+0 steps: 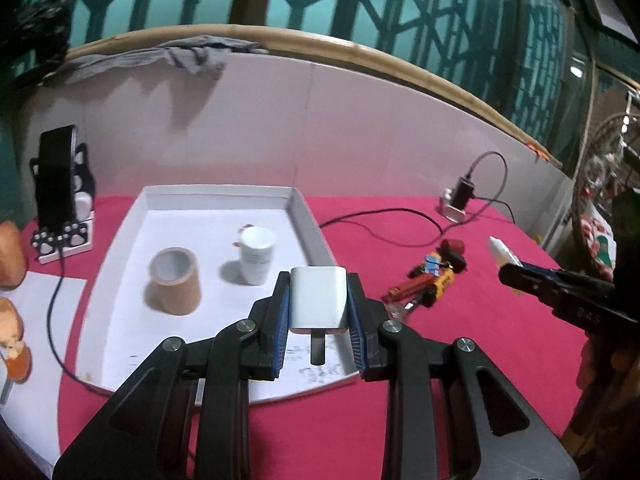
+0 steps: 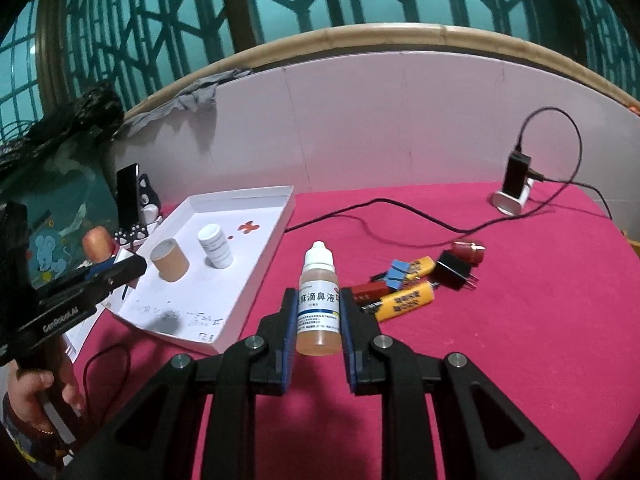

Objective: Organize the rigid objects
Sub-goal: 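Carry the charger and dropper bottle over the tray with both grippers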

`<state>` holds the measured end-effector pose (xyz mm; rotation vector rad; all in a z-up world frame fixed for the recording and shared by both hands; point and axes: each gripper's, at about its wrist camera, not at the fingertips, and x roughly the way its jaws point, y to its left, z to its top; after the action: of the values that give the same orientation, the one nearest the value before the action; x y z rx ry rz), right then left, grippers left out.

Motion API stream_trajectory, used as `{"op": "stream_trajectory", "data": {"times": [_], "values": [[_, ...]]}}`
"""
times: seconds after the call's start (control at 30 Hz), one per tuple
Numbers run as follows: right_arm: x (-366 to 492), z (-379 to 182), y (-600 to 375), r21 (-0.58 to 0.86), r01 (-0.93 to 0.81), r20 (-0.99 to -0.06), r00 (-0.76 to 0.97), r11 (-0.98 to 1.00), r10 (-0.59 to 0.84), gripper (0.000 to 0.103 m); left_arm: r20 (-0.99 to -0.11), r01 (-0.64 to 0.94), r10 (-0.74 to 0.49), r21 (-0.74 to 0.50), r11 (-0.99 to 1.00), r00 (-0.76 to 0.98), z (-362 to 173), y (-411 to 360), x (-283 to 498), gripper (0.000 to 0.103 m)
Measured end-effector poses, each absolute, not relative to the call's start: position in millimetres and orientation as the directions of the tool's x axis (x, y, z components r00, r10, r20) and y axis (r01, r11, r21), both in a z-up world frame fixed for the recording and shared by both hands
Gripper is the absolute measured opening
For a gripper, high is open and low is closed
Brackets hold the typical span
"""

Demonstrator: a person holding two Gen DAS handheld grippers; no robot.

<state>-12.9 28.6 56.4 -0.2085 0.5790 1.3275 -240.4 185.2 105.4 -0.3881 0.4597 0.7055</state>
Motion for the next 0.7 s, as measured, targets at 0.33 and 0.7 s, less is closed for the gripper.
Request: {"op": "stream_trajectory", "data": {"times": [0.33, 0.7], "values": [[-46, 69, 51, 0.122, -0.978, -0.508, 0.087, 0.171, 0.857, 0.018, -0.51, -0.754, 0.587, -0.217, 0.621, 0.63, 105, 204, -278, 0.025], [-82, 81, 74, 0.056, -0.994, -0.508, 0.05, 0.091, 0.86, 0.018, -0.5, -0.779, 0.615, -0.232, 0.583, 0.61, 107, 214, -297, 0.025]]}}
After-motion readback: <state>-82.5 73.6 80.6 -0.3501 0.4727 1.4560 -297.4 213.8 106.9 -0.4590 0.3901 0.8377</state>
